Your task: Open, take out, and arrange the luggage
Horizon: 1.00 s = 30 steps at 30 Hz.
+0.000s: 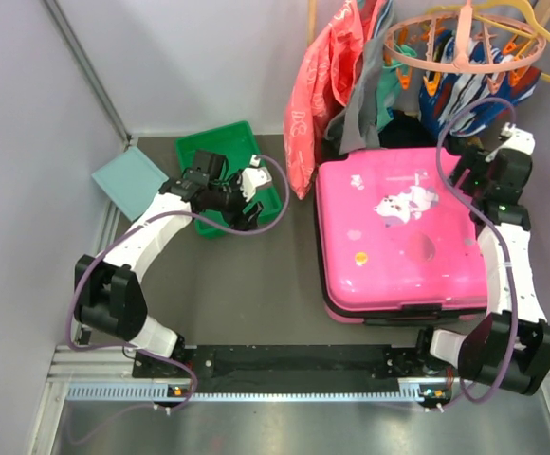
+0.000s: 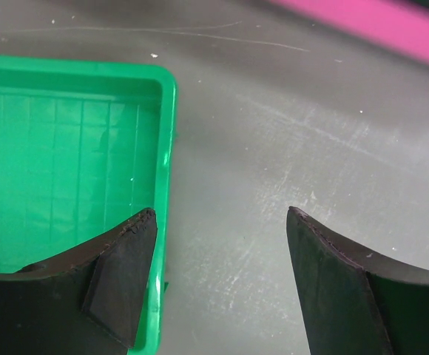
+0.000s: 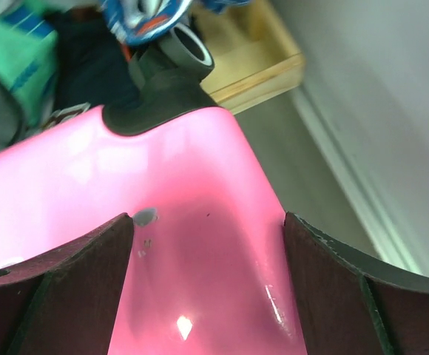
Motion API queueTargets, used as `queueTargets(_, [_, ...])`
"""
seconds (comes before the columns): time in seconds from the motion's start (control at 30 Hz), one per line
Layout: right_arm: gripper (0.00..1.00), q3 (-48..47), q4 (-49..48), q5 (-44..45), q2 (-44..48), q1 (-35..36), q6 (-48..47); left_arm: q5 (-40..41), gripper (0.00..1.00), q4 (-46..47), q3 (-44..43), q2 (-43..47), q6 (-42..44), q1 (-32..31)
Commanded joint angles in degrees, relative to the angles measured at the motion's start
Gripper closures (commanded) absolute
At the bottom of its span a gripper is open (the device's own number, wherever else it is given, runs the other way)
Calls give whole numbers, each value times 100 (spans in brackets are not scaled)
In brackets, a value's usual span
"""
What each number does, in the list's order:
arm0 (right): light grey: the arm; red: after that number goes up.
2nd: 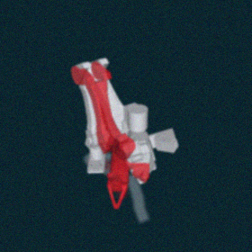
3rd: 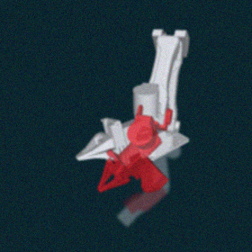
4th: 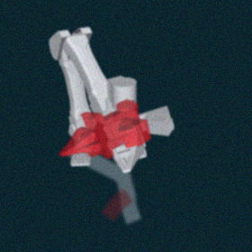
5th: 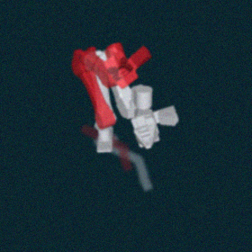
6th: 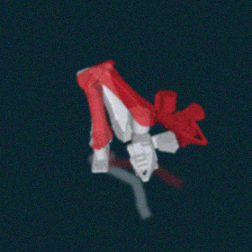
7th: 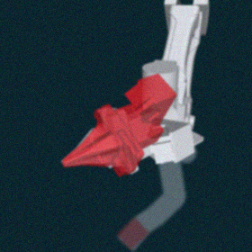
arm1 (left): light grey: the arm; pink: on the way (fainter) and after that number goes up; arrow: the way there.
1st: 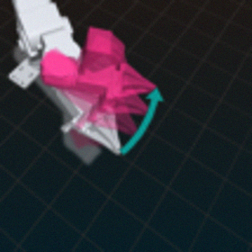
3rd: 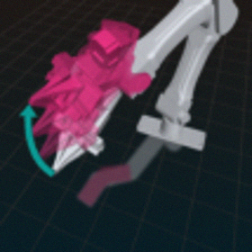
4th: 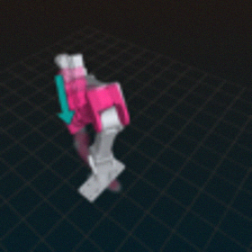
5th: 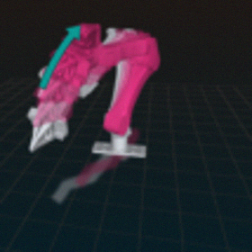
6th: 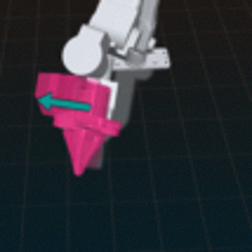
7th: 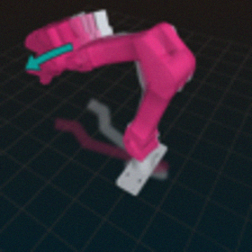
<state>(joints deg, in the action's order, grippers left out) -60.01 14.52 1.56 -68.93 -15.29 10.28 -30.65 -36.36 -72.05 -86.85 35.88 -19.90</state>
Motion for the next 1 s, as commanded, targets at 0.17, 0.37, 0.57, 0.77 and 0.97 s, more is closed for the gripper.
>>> queueTargets(0.17, [21,595,1738,-1747,-271,1984,571,-108,24,252,103,124,-72,-110])
queueTargets(0.37, [21,789,1668,-1809,-42,2599,817,603,23,278,104,598,-265,-76])
queueTargets(0.57, [21,851,1729,-1273,20,3602,1239,1360,23,165,-124,950,-476,108])
queueTargets(0.77, [21,613,1896,-895,-60,4428,1608,1711,22,-90,-283,933,-459,442])
queueTargets(0.97, [20,587,2072,-763,89,4667,1582,1572,22,-582,-222,1143,-266,575])
